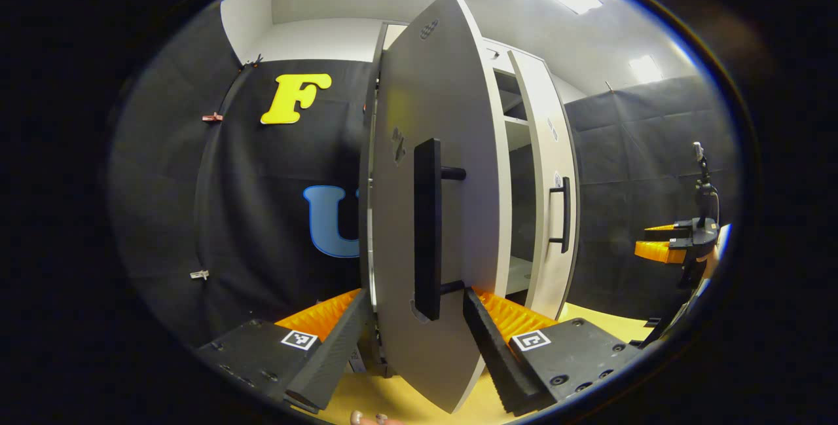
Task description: Grasp the bottle in the cabinet with the left hand and place it on the coaster, then close the right door with the right hand and the left door with the left hand.
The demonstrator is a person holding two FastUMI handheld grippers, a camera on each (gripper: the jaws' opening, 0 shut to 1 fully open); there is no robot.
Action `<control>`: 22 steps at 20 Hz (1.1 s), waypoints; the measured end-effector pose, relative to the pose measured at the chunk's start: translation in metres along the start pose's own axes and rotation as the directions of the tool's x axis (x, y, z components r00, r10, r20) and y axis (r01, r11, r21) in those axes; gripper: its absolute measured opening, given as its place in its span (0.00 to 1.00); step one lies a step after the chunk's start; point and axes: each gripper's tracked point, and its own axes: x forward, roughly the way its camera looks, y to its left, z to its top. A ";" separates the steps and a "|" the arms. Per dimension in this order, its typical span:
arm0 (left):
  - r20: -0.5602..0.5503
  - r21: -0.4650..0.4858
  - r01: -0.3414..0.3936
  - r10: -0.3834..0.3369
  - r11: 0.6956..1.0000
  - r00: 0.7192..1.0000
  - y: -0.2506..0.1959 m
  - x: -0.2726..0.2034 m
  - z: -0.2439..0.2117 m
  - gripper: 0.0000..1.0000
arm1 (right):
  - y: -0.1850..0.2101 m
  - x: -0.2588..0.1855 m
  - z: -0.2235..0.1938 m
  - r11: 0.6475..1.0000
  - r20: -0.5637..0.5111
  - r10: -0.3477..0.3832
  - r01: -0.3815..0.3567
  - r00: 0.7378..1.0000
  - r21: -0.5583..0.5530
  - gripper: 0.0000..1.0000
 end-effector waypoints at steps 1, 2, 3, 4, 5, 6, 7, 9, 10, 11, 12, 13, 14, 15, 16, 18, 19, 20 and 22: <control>0.002 -0.007 0.015 -0.015 1.000 1.000 -0.010 0.007 0.000 0.92 | -0.005 0.000 -0.001 1.000 0.001 -0.007 0.007 1.000 0.001 0.98; 0.006 -0.013 0.029 -0.029 0.999 1.000 -0.019 0.014 -0.002 0.92 | -0.011 0.001 -0.001 1.000 0.001 -0.013 0.013 1.000 0.003 0.98; 0.011 -0.012 0.043 -0.043 0.999 0.999 -0.028 0.022 -0.002 0.92 | -0.015 0.001 -0.002 1.000 -0.003 -0.013 0.013 1.000 0.007 0.98; 0.012 -0.008 0.053 -0.053 0.999 0.999 -0.035 0.030 -0.001 0.92 | -0.018 0.002 -0.002 1.000 -0.006 -0.015 0.015 1.000 0.009 0.98; 0.013 -0.005 0.063 -0.063 0.998 0.998 -0.043 0.036 -0.001 0.92 | -0.022 0.002 -0.001 1.000 -0.004 -0.017 0.017 1.000 0.010 0.98; 0.017 -0.009 0.079 -0.079 0.997 0.997 -0.053 0.043 -0.001 0.93 | -0.025 0.002 0.002 1.000 0.001 -0.019 0.019 1.000 0.010 0.98; 0.022 -0.015 0.095 -0.095 0.995 0.995 -0.062 0.047 0.000 0.94 | -0.027 0.003 0.004 1.000 0.006 -0.021 0.021 1.000 0.009 0.98; 0.015 -0.018 0.115 -0.115 0.993 0.993 -0.072 0.049 -0.004 0.94 | -0.030 0.003 0.004 1.000 0.008 -0.025 0.025 1.000 0.010 0.98; 0.008 -0.013 0.115 -0.115 0.993 0.993 -0.073 0.048 -0.007 0.94 | -0.030 0.002 0.005 1.000 0.009 -0.025 0.024 1.000 0.012 0.98; -0.001 -0.009 0.115 -0.115 0.993 0.993 -0.074 0.046 -0.008 0.93 | -0.029 0.001 0.005 1.000 0.008 -0.022 0.022 1.000 0.013 0.98; -0.007 -0.009 0.114 -0.114 0.993 0.993 -0.076 0.043 -0.011 0.93 | -0.029 0.001 0.004 1.000 0.010 -0.019 0.019 1.000 0.011 0.98; -0.010 -0.014 0.112 -0.112 0.994 0.994 -0.076 0.040 -0.011 0.92 | -0.028 0.000 0.004 1.000 0.009 -0.016 0.016 1.000 0.008 0.98; -0.011 -0.024 0.108 -0.109 0.994 0.994 -0.078 0.037 -0.012 0.93 | -0.026 0.001 0.004 1.000 0.009 -0.010 0.010 1.000 0.006 0.98; -0.016 -0.035 0.105 -0.106 0.994 0.994 -0.077 0.035 -0.012 0.93 | -0.024 0.001 0.005 1.000 0.014 -0.007 0.007 1.000 0.003 0.98; -0.016 -0.041 0.103 -0.104 0.994 0.994 -0.075 0.034 -0.012 0.93 | -0.022 0.001 0.007 1.000 0.016 -0.006 0.006 1.000 0.002 0.98; -0.002 -0.039 0.089 -0.089 0.995 0.996 -0.072 0.031 -0.005 0.92 | -0.016 0.003 0.007 1.000 0.010 -0.002 0.002 1.000 0.008 0.98; 0.003 -0.039 0.077 -0.077 0.996 0.997 -0.070 0.029 -0.003 0.93 | -0.013 0.003 0.008 1.000 0.016 -0.004 0.004 1.000 0.005 0.98; 0.002 -0.040 0.070 -0.070 0.997 0.998 -0.072 0.027 -0.003 0.93 | -0.011 0.003 0.010 1.000 0.018 -0.015 0.015 1.000 -0.001 0.98; -0.011 -0.027 0.062 -0.063 0.998 0.998 -0.075 0.024 -0.003 0.94 | -0.004 0.002 0.012 1.000 0.031 -0.019 0.019 0.999 -0.001 0.98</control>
